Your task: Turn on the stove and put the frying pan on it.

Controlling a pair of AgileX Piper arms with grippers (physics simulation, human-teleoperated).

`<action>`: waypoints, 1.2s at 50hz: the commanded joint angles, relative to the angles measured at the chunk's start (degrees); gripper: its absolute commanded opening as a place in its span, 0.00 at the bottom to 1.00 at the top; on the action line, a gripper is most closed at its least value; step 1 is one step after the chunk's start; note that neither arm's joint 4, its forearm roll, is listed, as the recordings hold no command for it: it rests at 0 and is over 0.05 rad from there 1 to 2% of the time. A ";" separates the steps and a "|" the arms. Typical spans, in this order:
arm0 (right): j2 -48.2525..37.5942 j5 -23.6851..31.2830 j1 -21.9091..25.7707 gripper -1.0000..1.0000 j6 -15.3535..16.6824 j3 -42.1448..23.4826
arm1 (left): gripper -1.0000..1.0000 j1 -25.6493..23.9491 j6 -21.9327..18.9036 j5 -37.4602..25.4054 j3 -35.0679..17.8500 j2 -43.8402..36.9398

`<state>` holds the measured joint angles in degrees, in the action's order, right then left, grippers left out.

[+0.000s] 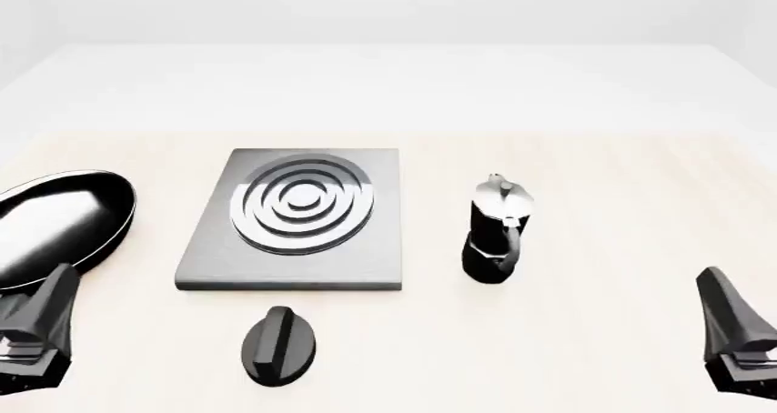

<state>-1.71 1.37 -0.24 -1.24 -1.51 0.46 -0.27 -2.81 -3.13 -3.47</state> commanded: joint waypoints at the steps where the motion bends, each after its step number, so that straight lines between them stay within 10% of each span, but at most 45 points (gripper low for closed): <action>1: 0.06 -2.36 0.83 1.00 1.09 1.48 | 1.00 -0.67 -1.70 4.42 2.95 2.08; 21: -1.44 -3.97 1.99 1.00 1.85 1.38 | 1.00 -1.97 -0.75 2.49 -0.09 0.61; 60: 1.45 1.21 3.72 1.00 2.82 -2.00 | 1.00 -23.69 -0.76 -18.34 -17.12 -20.62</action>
<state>-0.43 2.30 3.27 1.67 -3.29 -19.62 -1.06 -17.54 -17.77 -19.93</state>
